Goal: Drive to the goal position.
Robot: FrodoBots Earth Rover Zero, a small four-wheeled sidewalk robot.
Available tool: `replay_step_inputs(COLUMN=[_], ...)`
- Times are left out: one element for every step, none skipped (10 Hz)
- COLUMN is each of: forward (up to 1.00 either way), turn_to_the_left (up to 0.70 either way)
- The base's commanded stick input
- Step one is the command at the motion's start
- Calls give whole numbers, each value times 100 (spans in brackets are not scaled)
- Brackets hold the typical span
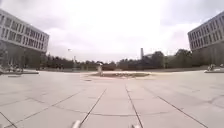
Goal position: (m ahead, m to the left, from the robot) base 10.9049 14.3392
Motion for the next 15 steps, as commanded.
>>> replay_step_inputs(forward=[70,70,70,70,70,70,70,70,70,70,70,70,70,70,70], turn_to_the_left=[0,0,0,0,0,0,0,0,0,0,0,0,0,0,0])
